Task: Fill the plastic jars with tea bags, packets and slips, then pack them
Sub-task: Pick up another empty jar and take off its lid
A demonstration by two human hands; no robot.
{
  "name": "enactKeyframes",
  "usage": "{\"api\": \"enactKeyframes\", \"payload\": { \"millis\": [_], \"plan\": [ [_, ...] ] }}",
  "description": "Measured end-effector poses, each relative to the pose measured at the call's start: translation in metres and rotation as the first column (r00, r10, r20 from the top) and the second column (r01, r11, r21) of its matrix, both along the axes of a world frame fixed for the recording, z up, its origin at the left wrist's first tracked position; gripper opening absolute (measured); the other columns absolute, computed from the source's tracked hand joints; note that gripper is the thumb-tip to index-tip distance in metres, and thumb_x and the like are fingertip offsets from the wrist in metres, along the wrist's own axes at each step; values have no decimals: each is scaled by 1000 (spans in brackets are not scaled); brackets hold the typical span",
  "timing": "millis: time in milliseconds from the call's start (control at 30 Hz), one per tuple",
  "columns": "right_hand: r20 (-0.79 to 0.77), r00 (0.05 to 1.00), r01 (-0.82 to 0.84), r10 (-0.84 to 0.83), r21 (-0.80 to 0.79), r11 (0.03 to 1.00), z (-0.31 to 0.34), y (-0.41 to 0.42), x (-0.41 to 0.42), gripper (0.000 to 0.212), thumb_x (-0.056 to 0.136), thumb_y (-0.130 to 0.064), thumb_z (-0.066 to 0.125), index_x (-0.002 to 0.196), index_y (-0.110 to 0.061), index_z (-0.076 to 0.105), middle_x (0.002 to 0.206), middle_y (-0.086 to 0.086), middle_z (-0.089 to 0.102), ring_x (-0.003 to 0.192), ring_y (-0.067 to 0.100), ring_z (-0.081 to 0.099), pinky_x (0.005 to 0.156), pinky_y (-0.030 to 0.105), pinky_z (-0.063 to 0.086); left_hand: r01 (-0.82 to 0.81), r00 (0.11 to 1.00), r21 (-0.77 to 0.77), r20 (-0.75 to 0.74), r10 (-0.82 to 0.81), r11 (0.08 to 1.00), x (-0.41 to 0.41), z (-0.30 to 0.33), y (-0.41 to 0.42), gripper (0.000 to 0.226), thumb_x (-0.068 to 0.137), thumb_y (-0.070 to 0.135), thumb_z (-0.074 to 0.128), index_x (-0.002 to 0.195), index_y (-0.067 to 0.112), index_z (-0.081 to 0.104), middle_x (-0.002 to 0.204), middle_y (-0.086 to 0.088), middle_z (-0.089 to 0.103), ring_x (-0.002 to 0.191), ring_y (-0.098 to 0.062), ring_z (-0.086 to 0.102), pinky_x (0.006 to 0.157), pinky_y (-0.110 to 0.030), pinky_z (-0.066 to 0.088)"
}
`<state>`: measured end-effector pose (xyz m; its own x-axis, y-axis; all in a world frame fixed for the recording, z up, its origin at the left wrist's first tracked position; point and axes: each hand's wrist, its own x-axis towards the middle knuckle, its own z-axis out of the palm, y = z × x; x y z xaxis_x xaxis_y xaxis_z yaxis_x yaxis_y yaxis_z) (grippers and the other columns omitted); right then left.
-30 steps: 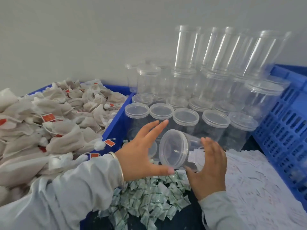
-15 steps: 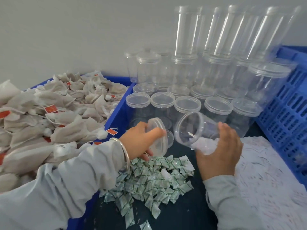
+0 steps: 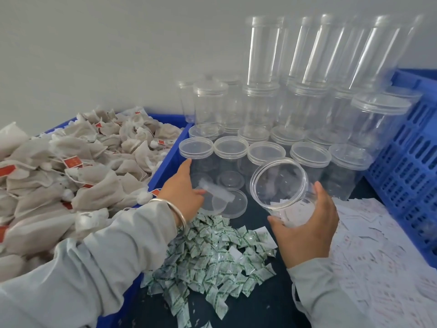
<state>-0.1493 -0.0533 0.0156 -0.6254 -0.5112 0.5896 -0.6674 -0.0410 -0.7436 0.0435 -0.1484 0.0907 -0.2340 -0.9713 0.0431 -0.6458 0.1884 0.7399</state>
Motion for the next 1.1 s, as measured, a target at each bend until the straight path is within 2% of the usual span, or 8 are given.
{"api": "enactKeyframes", "payload": {
  "millis": [100,233,400,500,600,733,933,1100],
  "plan": [
    [82,996,-22,23,-12,1000,5,4,6,107,51,-5,91,142,-9,35,142,12,40,130,21,28,107,29,19,28,999,-9,-19,-29,1000,0,0,2,80,86,0,53,149,28,14,139,4,46,103,-5,59,68,-20,51],
    [226,965,-132,133,-19,991,7,10,22,115,50,-6,92,144,-27,28,144,6,37,134,19,30,111,35,26,85,984,-44,-156,-91,995,-4,6,10,73,86,-7,48,147,25,24,146,0,39,124,-9,47,100,-29,46],
    [278,905,-332,322,-13,943,3,18,50,116,46,-6,93,132,-46,27,138,1,40,128,9,41,108,48,37,-51,991,-465,-134,-13,884,8,37,13,57,84,-1,55,134,22,45,123,6,54,98,6,54,82,-4,42],
    [261,890,-390,375,4,921,-2,17,56,114,47,-8,93,135,-39,28,135,-3,42,130,21,41,108,49,35,-127,989,-549,-5,148,826,36,58,-1,59,85,6,57,139,24,41,131,3,52,112,-13,54,91,-17,37],
    [282,869,-427,407,12,904,-6,17,57,114,48,-9,93,133,-46,27,134,-8,41,129,17,40,108,48,37,-155,867,-389,387,314,908,72,62,-24,51,89,13,55,137,22,43,143,-3,44,124,-25,46,101,-33,36],
    [285,854,-460,435,21,888,-8,17,58,113,48,-8,93,129,-50,26,134,-8,41,130,18,39,107,49,37,-229,606,-158,749,268,960,95,55,-42,35,94,28,48,128,19,52,132,-7,54,115,-25,53,99,-34,42],
    [295,849,-474,438,59,879,-9,17,59,115,45,-7,94,133,-42,28,135,-3,43,131,17,39,111,47,32,-210,575,-182,771,272,961,94,47,-51,42,93,35,51,132,22,48,130,-5,54,112,-23,55,93,-33,45],
    [324,828,-500,458,55,864,-10,18,63,114,43,-8,94,133,-42,32,132,-6,44,128,17,41,109,46,36,-235,657,-234,677,331,943,98,52,-49,28,95,26,49,118,16,60,119,-7,62,105,-24,58,86,-29,43]
  ]
}}
